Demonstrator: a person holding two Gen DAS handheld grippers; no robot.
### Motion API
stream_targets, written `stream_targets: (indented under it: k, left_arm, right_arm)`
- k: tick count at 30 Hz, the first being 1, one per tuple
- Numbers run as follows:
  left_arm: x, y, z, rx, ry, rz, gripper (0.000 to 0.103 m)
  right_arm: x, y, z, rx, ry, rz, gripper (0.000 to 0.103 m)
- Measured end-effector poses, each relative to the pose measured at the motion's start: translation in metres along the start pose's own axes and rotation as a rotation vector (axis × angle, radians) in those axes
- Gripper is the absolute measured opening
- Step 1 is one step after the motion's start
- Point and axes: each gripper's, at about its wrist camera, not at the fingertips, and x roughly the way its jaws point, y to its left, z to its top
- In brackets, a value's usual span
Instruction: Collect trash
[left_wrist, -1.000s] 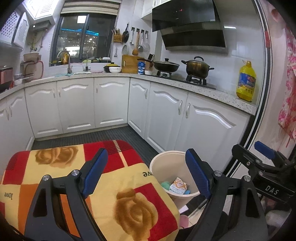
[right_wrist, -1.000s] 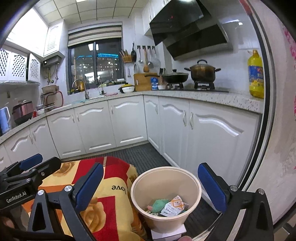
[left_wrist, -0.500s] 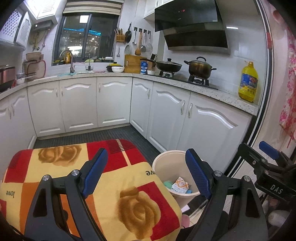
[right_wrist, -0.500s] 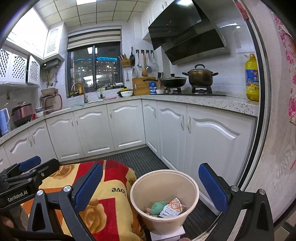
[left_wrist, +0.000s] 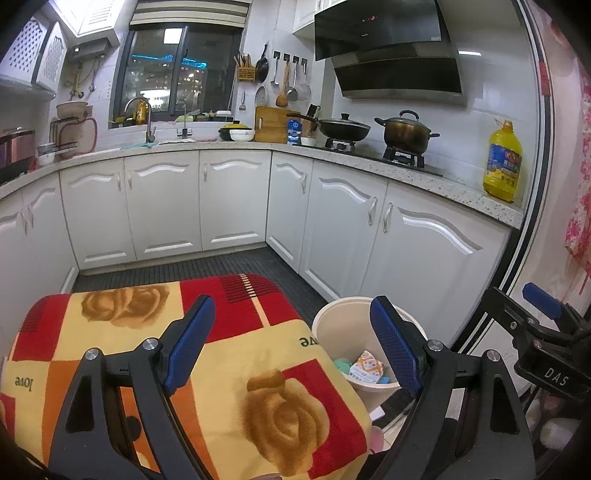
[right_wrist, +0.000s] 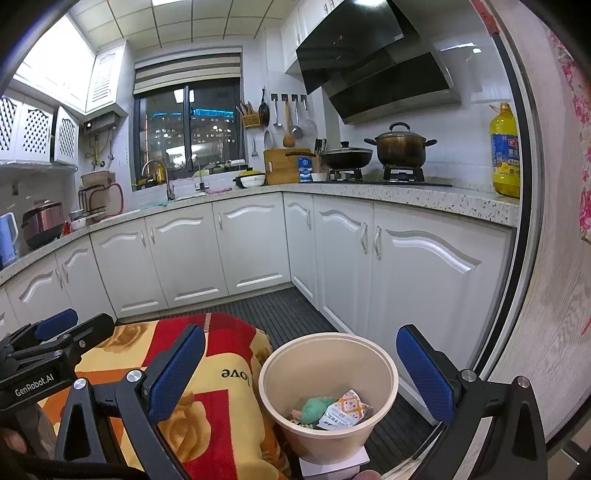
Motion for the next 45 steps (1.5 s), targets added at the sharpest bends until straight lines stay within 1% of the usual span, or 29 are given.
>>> stream_targets:
  k: [2, 8, 12, 15, 45]
  left_arm:
    - [0.0000, -0.0007, -0.0008, 0.004, 0.001, 0.015, 0.085]
    - [-0.0006, -0.0009, -0.0028, 0.012, 0.004, 0.015, 0.085]
    - [-0.0027, -0.0059, -0.0022, 0.033, -0.004, 0.042, 0.085]
    - [-0.0040, -0.0074, -0.0027, 0.042, -0.007, 0.047, 0.085]
    - [-0.0023, -0.0062, -0.0003, 0.043, -0.001, 0.050, 0.085]
  right_arm:
    - [0.0008, -0.0015, -0.0003, 0.003, 0.003, 0.002, 0.103]
    - [0.0020, -0.0042, 0.0000, 0.008, 0.005, 0.002, 0.103]
    - [0.0019, -0.0047, -0.0012, 0.010, 0.006, 0.001, 0.103]
    - [0.0024, -0.0058, -0.0034, 0.017, 0.009, 0.001, 0.103]
    - [0.0093, -0.0051, -0.0038, 0.013, 0.031, 0.006, 0.103]
